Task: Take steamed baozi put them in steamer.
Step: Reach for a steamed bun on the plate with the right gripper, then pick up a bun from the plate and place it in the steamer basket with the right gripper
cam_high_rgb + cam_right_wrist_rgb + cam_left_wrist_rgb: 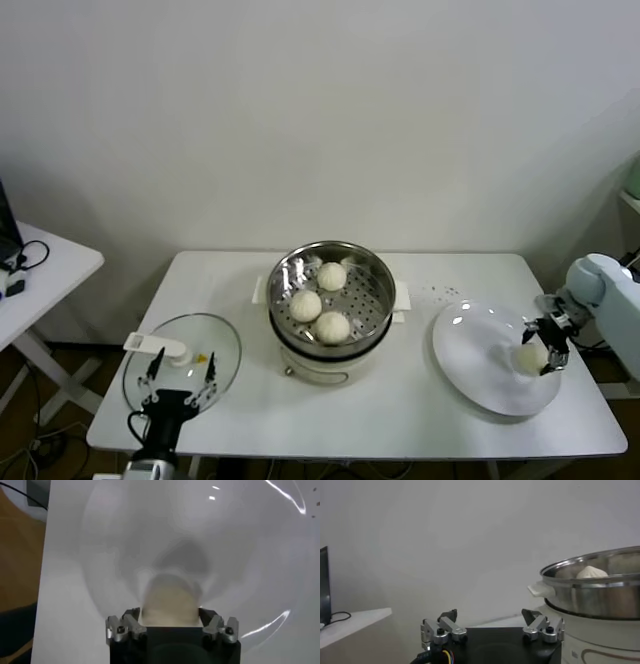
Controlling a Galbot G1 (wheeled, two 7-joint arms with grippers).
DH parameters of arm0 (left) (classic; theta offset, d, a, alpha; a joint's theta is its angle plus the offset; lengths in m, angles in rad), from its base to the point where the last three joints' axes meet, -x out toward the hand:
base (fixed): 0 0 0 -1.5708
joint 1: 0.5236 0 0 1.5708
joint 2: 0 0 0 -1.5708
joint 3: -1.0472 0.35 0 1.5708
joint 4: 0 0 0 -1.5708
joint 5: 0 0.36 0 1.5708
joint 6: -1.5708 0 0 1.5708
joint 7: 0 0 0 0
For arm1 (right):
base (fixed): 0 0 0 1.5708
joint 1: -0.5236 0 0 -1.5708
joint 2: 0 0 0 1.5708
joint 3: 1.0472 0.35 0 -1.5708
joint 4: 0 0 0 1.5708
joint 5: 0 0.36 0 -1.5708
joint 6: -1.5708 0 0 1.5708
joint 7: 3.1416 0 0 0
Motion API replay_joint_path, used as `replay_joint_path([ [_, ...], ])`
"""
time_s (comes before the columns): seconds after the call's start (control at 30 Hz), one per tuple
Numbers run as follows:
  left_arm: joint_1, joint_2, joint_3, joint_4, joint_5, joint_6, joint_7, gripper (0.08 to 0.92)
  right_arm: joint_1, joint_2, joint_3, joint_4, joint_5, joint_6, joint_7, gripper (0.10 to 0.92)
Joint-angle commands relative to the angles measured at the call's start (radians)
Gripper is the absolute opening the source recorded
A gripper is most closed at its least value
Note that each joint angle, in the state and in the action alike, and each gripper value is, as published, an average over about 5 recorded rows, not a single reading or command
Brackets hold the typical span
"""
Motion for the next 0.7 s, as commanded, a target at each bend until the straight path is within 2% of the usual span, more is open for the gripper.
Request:
replay_joint_path([
  [0.03, 0.000, 0.001, 0.000, 0.000, 0.000, 0.001, 0.000, 0.823, -0.007, 0.005, 0.007, -0.003, -0.021, 0.003, -0.002, 0.762],
  [0.4, -0.001, 0.001, -0.001, 0.000, -0.003, -0.001, 0.000, 0.823, 0.024, -0.005, -0.015, -0.001, 0.040, -0.017, -0.001, 0.742],
  [0.57, -0.001, 0.000, -0.004, -0.001, -0.007, -0.003, 0.000, 0.823, 0.094, -0.022, -0.092, 0.012, 0.127, -0.051, -0.001, 0.741],
  [0.7, 0.001, -0.001, -0.006, -0.001, -0.013, -0.007, 0.000, 0.823, 0.193, -0.043, -0.217, 0.051, 0.260, -0.093, -0.001, 0.740],
])
